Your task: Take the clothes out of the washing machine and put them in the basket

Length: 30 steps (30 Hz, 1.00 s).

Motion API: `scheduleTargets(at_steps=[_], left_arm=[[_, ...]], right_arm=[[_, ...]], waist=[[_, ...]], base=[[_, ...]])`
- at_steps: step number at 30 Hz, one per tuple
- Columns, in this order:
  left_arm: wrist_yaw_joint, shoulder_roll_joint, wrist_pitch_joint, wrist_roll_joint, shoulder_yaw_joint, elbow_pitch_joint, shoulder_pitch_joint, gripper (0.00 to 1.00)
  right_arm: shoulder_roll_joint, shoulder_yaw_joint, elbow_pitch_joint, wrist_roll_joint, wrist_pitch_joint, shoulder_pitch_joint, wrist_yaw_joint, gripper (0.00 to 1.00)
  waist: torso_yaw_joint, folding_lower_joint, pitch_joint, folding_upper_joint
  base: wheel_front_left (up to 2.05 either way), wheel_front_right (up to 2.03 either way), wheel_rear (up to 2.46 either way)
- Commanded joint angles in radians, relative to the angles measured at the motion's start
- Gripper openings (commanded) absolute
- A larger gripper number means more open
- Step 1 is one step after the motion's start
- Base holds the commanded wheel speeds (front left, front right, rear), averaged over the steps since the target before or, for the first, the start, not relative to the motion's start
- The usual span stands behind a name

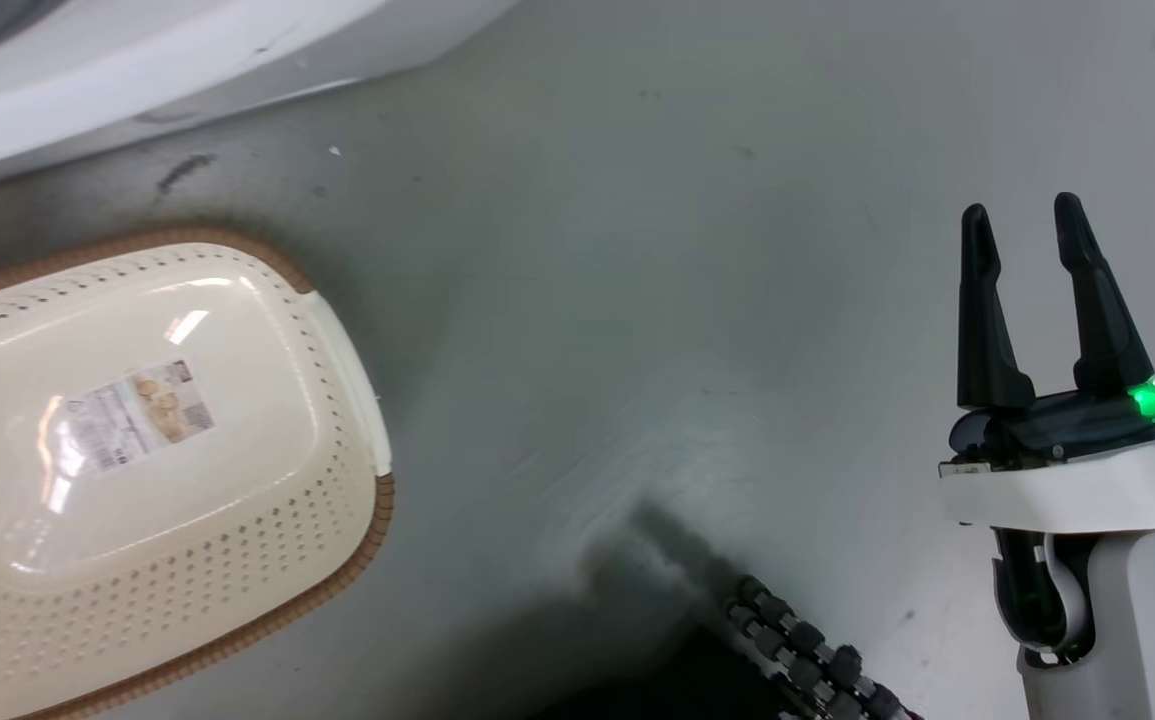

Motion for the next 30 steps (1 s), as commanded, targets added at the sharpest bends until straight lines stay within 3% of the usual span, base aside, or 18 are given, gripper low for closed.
scheduleTargets(at_steps=[1, 17, 18, 19, 20, 30], left_arm=[[0.002, 0.006, 0.012, 0.001, -0.004, 0.013, -0.012, 1.0], [0.039, 0.006, 0.029, 0.003, -0.015, 0.137, -0.059, 1.0], [0.038, 0.004, 0.032, 0.004, -0.017, 0.143, -0.064, 0.87], [0.036, 0.001, 0.037, 0.003, -0.019, 0.15, -0.067, 0.21], [0.031, 0.0, 0.036, 0.005, -0.025, 0.152, -0.068, 0.0], [0.023, -0.016, -0.089, -0.005, -0.032, 0.17, -0.083, 0.0]], right_arm=[[0.003, 0.005, -0.005, 0.005, -0.002, -0.011, -0.001, 1.0], [0.002, 0.015, -0.034, 0.02, -0.002, 0.035, -0.001, 1.0], [0.002, 0.01, -0.034, 0.018, -0.002, 0.035, -0.001, 1.0], [0.002, 0.007, -0.035, 0.018, -0.002, 0.035, -0.001, 1.0], [0.002, 0.005, -0.035, 0.016, -0.002, 0.033, -0.001, 1.0], [0.002, -0.009, -0.029, 0.001, -0.002, -0.008, -0.001, 1.0]], waist=[[-0.028, -0.0002, 0.03, 0.0], [-0.038, -0.0002, 0.069, 0.0], [-0.037, -0.0002, 0.07, 0.0], [-0.036, -0.0002, 0.071, 0.0], [-0.034, -0.0002, 0.072, 0.0], [-0.016, -0.0002, 0.057, 0.0]], base=[[0.0, 0.0, 0.0], [0.0, 0.0, 0.0], [0.0, 0.0, 0.0], [0.0, 0.0, 0.0], [0.0, 0.0, 0.0], [0.0, 0.0, 0.0]])
